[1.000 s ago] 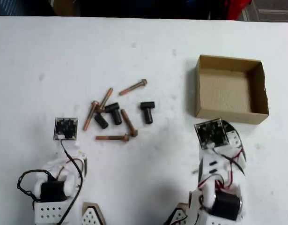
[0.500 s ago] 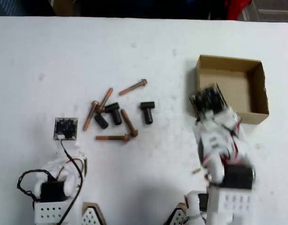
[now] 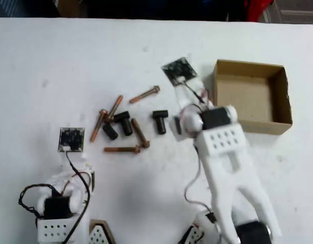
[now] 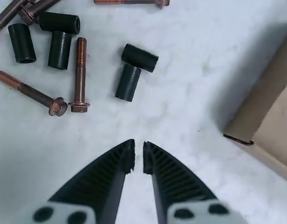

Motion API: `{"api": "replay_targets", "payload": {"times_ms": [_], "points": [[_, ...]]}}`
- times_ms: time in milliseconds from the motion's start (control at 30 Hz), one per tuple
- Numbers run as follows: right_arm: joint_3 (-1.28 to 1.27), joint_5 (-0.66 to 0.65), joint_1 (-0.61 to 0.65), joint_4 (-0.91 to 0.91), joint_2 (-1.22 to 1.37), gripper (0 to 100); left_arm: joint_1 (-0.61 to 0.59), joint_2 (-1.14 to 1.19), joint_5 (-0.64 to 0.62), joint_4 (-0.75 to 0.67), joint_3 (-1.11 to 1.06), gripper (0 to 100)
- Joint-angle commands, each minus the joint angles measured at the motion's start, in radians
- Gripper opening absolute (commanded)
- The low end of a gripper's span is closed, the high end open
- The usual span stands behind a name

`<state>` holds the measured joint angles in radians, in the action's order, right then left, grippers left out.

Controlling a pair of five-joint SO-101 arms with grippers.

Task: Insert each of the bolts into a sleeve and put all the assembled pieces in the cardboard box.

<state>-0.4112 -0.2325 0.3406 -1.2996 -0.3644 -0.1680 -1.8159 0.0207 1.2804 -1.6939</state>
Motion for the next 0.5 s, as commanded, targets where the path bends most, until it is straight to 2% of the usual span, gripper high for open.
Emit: {"api": "replay_targets", "payload": {"times_ms": [0,67,467], "points": [[0.091,0.066,0.028,-0.010,0.122,12.1,0.001,-0.010,-0.006,0.005,0.002,2],[0.106,0.080,0.045,-0.004,0.188,14.5,0.001,-0.010,-0.006,0.005,0.002,2],[0.227,0.164,0.163,0.073,0.467,11.6,0.001,-0.010,-0.006,0.005,0.002,2]]}}
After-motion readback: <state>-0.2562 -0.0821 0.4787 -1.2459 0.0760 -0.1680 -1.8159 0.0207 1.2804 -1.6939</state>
